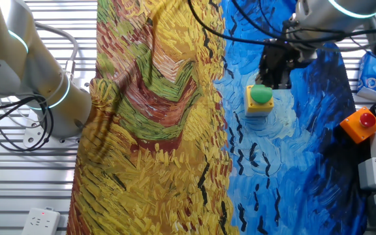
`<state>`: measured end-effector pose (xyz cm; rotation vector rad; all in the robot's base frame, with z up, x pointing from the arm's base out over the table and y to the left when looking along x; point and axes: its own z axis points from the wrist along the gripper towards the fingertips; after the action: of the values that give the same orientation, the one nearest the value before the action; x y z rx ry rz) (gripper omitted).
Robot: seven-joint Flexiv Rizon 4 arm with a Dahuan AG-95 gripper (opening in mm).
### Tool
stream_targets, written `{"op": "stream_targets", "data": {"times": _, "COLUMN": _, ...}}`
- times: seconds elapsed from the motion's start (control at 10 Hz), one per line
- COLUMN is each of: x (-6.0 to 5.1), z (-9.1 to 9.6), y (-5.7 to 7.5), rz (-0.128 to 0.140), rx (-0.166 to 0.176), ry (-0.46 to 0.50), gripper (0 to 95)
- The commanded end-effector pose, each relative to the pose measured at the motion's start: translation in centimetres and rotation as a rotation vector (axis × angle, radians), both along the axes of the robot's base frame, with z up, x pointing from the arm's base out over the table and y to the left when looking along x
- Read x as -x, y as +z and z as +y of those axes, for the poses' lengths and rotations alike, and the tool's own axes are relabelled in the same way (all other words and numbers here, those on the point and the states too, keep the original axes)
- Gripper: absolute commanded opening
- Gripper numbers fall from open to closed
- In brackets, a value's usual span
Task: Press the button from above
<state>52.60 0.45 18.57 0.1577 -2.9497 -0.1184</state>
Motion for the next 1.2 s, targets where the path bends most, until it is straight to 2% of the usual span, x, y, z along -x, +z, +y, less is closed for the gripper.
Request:
{"op": "stream_targets", "data": {"times": 0.1, "x": 0.78, "z": 0.03, "y": -0.16, "rz": -0.007, "rx": 0.002, "ry": -0.005, "gripper": 0.0}}
{"op": "stream_targets", "data": {"times": 0.6, "x": 1.04, "z": 0.12, "y": -0.15, "rz": 0.007, "rx": -0.004, "ry": 0.016, "gripper": 0.0}}
{"op": "stream_targets", "data": {"times": 0.7, "x": 1.04, "z": 0.12, "y": -0.15, "rz": 0.014, "rx": -0.011, "ry": 0.017, "gripper": 0.0}}
{"op": "stream_targets", "data": {"times": 0.8, "x": 1.04, "z": 0.12, "y": -0.15, "rz": 0.034, "rx": -0.014, "ry": 0.009, "gripper": 0.0}}
{"op": "stream_targets", "data": {"times": 0.9, "x": 1.02, "z": 0.12, "y": -0.17, "rz": 0.038, "rx": -0.015, "ry": 0.004, "gripper": 0.0}}
{"op": "stream_targets", "data": {"times": 1.1, "x": 0.68, "z": 0.32, "y": -0.26, "rz": 0.041, "rx": -0.020, "ry": -0.006, "gripper": 0.0}}
{"op": "stream_targets", "data": {"times": 1.2, "x": 0.17, "z": 0.51, "y": -0.20, "rz": 0.051, "rx": -0.020, "ry": -0.009, "gripper": 0.0}}
